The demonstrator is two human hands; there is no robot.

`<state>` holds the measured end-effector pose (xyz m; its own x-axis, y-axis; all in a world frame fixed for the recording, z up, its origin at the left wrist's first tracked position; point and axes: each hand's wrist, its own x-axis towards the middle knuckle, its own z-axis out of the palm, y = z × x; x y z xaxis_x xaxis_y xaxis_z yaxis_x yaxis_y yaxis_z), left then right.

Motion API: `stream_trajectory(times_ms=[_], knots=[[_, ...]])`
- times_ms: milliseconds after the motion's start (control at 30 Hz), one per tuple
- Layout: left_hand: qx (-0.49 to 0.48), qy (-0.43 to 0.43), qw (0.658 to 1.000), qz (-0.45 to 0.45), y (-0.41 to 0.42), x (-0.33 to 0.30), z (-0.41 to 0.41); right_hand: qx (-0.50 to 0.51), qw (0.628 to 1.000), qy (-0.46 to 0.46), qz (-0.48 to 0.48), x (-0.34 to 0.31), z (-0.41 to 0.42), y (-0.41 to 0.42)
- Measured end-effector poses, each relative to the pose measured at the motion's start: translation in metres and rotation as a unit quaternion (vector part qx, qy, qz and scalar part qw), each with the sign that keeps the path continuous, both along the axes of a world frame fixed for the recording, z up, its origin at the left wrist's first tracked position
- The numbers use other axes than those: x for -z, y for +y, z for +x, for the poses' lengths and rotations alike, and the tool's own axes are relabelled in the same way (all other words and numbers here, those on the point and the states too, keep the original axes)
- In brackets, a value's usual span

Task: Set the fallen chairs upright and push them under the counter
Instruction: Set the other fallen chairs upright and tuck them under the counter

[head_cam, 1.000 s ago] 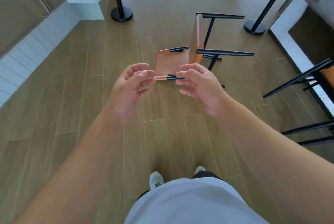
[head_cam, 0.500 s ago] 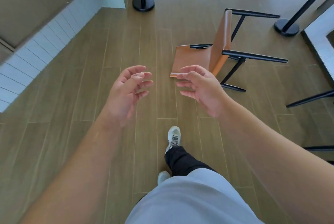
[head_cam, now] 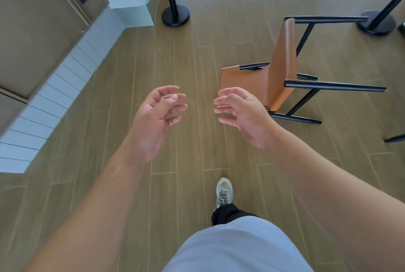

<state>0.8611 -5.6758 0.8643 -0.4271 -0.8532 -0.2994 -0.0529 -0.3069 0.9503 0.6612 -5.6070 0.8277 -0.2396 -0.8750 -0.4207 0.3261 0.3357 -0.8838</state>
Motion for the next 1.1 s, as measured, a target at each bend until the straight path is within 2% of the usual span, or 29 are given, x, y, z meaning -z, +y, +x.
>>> stream_trajectory(times_ms=[400, 767, 1100], knots=[[0.038, -0.002, 0.999, -0.003, -0.071, -0.009, -0.052, 0.033, 0.999, -0.011, -0.017, -0.003, -0.051, -0.063], [0.047, 0.024, 0.999, -0.003, -0.133, -0.009, -0.032, 0.042, 0.999, -0.003, -0.016, 0.003, -0.022, -0.12], [0.091, 0.055, 0.994, 0.021, -0.293, 0.002, 0.025, 0.108, 0.994, 0.023, 0.008, 0.008, 0.045, -0.249]])
